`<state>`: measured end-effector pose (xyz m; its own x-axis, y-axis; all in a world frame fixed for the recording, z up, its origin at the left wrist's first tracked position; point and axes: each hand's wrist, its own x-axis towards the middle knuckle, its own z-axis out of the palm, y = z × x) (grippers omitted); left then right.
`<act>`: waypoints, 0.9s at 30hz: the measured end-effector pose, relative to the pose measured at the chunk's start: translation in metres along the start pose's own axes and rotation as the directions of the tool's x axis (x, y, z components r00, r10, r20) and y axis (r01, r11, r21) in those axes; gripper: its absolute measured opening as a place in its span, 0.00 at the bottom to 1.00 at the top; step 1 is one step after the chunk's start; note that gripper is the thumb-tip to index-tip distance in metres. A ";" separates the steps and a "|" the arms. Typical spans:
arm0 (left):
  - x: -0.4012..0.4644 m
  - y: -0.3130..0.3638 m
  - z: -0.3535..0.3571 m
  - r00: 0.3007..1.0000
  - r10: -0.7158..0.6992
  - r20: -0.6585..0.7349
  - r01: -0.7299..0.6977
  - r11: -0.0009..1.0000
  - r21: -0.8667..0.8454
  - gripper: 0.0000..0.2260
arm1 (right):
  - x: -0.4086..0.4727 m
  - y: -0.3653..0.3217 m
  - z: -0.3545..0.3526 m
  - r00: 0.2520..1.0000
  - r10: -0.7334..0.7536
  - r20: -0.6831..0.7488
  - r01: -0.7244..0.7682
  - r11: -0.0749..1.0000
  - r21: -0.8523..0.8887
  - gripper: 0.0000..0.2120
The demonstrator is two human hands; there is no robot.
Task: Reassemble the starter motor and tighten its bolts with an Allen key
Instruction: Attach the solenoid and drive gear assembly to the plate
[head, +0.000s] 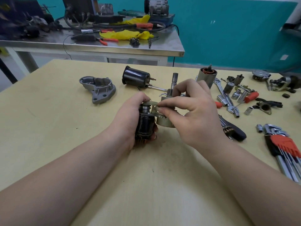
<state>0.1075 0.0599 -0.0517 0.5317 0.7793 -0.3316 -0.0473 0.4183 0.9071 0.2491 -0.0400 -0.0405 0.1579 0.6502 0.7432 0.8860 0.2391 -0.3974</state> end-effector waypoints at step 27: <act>0.001 0.002 0.003 0.982 0.184 -0.039 -0.164 0.940 0.300 0.17 | 0.053 -0.022 -0.031 0.743 0.209 0.635 -0.100 0.974 -0.203 0.19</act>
<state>0.1103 0.0599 -0.0495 0.4803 0.8606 -0.1693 0.1226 0.1253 0.9845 0.2512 -0.0332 0.0239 0.0258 0.9915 0.1274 0.9357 0.0209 -0.3522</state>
